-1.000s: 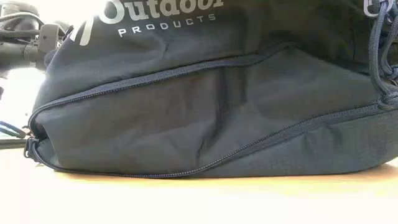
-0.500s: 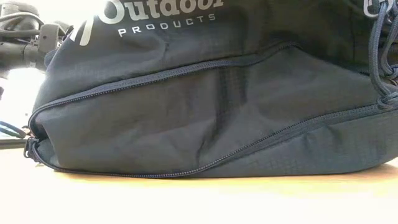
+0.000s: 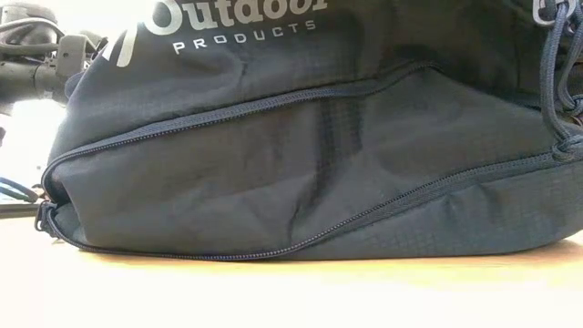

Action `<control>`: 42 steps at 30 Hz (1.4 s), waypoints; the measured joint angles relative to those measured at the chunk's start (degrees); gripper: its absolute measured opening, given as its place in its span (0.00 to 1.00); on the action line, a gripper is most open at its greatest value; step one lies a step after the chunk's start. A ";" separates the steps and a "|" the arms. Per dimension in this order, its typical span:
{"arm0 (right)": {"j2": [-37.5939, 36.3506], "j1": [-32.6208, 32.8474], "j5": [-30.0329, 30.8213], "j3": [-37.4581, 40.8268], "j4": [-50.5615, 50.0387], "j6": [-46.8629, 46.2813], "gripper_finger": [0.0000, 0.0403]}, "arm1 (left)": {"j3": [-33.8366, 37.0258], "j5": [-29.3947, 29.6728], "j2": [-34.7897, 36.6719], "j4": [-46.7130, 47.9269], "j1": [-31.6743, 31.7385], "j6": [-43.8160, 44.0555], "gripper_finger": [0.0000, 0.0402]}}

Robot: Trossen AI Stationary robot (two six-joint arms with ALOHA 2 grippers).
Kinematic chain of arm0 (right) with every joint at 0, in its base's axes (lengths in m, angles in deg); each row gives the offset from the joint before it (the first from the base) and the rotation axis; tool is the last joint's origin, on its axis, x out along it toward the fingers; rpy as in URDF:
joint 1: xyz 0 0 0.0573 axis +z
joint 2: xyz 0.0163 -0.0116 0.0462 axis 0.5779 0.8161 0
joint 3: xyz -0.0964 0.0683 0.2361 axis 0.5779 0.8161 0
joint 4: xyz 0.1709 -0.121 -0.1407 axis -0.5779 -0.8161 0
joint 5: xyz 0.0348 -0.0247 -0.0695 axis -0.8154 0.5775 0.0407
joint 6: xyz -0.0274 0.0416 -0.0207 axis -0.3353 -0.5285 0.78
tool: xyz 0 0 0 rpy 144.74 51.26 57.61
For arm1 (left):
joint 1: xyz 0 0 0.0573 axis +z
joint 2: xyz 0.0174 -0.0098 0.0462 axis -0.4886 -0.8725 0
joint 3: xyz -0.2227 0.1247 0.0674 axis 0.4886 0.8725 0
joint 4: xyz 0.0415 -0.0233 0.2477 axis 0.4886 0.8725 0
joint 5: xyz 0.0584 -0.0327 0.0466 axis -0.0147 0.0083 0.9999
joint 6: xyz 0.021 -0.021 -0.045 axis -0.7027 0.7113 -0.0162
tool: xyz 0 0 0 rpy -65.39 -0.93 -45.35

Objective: Unpack backpack

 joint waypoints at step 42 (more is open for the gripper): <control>0.01 0.02 0.00 0.01 -0.02 0.00 0.10 | 0.02 0.00 0.00 0.02 0.02 0.00 0.00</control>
